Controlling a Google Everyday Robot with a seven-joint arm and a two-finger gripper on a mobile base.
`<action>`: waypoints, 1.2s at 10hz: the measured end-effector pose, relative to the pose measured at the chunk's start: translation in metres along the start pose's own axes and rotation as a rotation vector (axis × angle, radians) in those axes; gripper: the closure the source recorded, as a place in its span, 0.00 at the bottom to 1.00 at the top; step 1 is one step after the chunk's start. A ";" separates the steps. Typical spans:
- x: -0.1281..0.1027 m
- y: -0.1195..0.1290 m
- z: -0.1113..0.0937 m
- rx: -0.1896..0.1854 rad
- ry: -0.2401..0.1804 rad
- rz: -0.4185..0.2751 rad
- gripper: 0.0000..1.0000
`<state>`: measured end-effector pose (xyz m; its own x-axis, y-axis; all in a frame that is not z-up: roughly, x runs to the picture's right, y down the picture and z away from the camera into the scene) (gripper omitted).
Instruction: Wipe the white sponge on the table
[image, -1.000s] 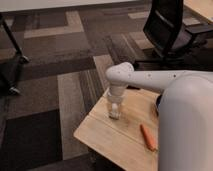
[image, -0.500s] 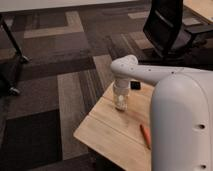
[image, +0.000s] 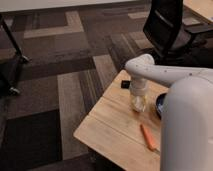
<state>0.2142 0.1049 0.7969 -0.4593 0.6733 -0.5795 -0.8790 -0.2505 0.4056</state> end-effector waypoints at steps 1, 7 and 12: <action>0.012 -0.007 0.006 -0.005 0.018 0.036 0.97; 0.063 0.041 0.028 -0.107 0.116 -0.059 0.97; 0.053 0.144 0.015 -0.238 0.095 -0.388 0.97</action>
<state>0.0652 0.1148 0.8356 -0.0902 0.6851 -0.7229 -0.9881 -0.1526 -0.0214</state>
